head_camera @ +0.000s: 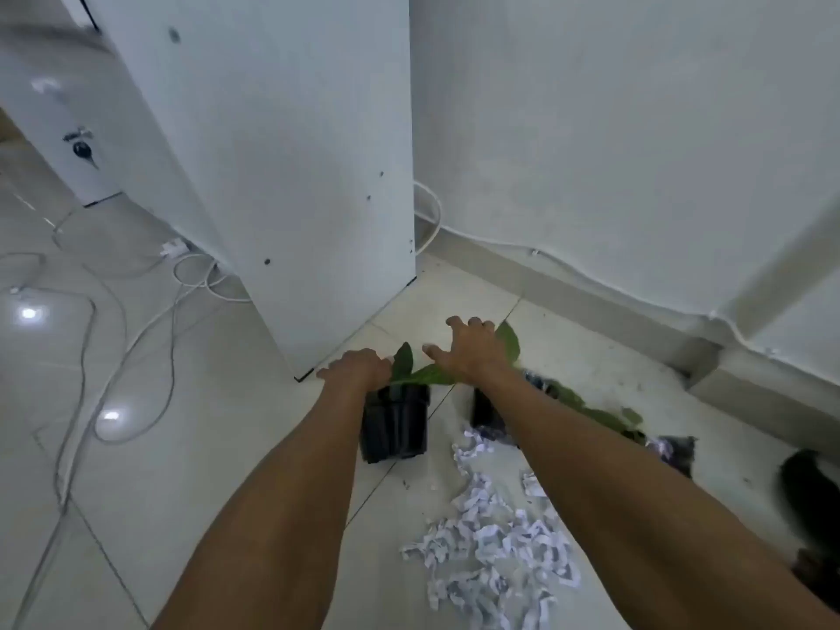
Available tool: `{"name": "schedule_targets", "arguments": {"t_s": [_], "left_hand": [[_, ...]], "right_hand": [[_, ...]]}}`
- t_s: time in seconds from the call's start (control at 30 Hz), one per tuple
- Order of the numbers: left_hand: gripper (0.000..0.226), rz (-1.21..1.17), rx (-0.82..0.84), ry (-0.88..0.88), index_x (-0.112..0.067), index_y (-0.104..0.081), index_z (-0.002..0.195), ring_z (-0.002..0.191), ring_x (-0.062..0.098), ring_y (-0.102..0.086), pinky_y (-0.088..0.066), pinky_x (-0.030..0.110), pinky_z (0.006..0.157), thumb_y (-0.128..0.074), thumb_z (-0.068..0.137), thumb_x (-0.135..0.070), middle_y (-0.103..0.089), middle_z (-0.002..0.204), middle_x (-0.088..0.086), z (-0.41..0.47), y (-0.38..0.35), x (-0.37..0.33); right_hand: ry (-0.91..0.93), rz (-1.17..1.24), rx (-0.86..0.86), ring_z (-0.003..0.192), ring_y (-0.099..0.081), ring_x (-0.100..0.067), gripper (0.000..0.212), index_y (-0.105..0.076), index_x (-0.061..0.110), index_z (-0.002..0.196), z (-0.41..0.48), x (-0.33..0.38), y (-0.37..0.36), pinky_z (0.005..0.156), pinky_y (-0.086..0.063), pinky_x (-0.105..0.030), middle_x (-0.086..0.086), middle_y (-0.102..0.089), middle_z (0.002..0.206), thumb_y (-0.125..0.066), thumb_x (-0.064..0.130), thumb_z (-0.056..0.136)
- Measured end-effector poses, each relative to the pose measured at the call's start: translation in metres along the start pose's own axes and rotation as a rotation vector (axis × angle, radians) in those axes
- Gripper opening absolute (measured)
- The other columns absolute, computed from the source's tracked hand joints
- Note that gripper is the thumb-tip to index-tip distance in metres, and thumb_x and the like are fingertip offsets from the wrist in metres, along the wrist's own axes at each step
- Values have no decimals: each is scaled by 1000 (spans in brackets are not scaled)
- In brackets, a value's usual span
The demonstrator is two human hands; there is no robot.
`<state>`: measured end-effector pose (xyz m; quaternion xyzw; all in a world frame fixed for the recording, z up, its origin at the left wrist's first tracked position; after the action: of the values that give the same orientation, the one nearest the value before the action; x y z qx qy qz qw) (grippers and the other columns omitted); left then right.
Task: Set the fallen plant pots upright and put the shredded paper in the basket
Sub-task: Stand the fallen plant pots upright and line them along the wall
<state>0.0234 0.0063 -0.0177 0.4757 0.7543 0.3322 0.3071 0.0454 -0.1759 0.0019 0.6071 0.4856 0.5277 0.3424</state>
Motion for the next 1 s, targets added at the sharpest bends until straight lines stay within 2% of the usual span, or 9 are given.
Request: {"name": "schedule_targets", "arguments": {"t_s": [0.1,0.23,0.4,0.53,0.63,0.7,0.83,0.9,1.0], "left_hand": [[70,-124,8,23,-6,-31,154,143,34,-35,-30,47,118,-22,103,-53,-32,159,17,15,-30,15],[71,-366,-5,74,-3,-25,155,144,35,-33,-31,42,117,-20,104,-51,-27,161,20,23,-52,26],[47,-649,-15,149,4,-51,133,117,37,-59,-51,45,102,-39,97,-25,-57,131,23,18,-56,25],[37,-829,-26,214,1,-62,113,106,34,-65,-54,42,96,-44,84,-11,-65,115,20,17,-55,33],[18,-958,62,249,-2,-56,95,96,32,-62,-52,41,90,-43,83,-6,-59,101,18,11,-53,39],[6,-971,154,305,0,-49,92,107,38,-61,-53,47,93,-45,87,0,-55,107,22,2,-49,43],[17,-887,234,283,6,-52,107,119,39,-61,-58,47,91,-53,91,8,-56,118,23,-8,-37,45],[12,-888,249,293,10,-57,100,123,38,-58,-59,41,89,-49,92,13,-56,116,24,-13,-28,41],[12,-886,244,289,12,-59,91,128,37,-53,-51,35,103,-48,93,16,-51,125,25,-18,-10,27]], "right_hand": [[59,36,71,132,-42,-40,71,-42,12,145,4,-1,-46,106,-41,-50,-22,-51,142,-39,63,96],[25,163,296,126,-52,-37,76,-48,0,139,3,3,-86,104,-44,-41,-25,-53,141,-23,60,101],[-114,404,466,99,-69,-36,83,-40,3,146,-6,8,-100,89,-58,-42,-25,-55,138,-18,66,97],[-127,407,453,94,-71,-34,90,-40,5,148,-6,13,-99,85,-60,-41,-24,-58,134,-19,73,93],[-153,424,466,88,-73,-34,92,-43,3,143,-6,16,-95,83,-61,-42,-26,-64,122,-23,75,90],[-186,456,479,86,-74,-35,92,-44,0,140,-9,16,-92,81,-62,-45,-28,-67,112,-29,76,88],[-243,573,430,78,-74,-35,91,-48,1,135,-15,11,-84,67,-64,-41,-23,-66,99,-46,75,82],[-247,665,344,84,-72,-35,82,-54,2,128,-18,6,-77,62,-64,-40,-20,-66,108,-58,68,80],[-202,722,211,92,-68,-34,58,-63,4,114,-22,-1,-63,63,-65,-40,-16,-66,112,-69,52,81]]}}
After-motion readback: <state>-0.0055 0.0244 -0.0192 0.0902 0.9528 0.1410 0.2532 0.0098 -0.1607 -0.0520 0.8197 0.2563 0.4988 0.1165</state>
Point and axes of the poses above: each hand's wrist, its own z-axis towards the middle knuckle, its own y-axis out of the back of the hand, x = y × z, the point moved 3 cm from there along z, towards the middle knuckle
